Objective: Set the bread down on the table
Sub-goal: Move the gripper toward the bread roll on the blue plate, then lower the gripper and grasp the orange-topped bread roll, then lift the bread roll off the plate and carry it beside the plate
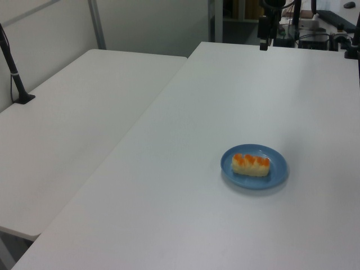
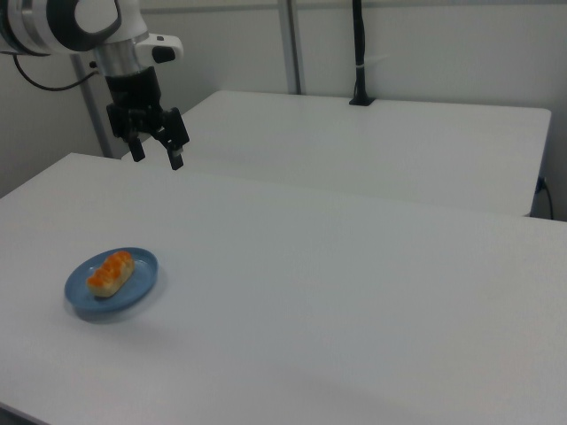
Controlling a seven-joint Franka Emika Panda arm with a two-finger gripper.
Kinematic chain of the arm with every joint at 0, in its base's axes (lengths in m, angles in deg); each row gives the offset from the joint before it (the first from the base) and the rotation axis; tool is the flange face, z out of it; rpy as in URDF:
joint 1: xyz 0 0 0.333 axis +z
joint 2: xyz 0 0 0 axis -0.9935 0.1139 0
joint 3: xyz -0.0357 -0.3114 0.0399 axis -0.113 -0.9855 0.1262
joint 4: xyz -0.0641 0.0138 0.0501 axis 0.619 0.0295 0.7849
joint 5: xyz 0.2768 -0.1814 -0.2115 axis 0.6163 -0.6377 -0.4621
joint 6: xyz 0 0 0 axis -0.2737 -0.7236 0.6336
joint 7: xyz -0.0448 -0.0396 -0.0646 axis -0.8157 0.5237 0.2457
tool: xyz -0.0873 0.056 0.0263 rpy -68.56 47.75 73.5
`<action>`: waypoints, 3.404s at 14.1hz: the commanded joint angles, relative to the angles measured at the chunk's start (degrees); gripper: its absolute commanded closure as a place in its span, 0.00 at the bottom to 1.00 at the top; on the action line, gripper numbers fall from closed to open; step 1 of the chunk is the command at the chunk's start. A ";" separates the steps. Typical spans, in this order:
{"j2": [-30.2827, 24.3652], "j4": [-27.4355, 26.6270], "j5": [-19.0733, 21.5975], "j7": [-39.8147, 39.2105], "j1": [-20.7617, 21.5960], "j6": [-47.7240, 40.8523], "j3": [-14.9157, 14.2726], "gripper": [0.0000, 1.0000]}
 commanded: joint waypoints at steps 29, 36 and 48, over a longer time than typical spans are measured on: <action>21.87 -11.85 -1.06 12.23 19.35 18.98 2.26 0.05; 18.98 -9.84 -1.15 11.89 18.47 13.64 3.14 0.82; 19.84 -7.64 -5.80 -11.40 4.77 12.03 -6.35 0.80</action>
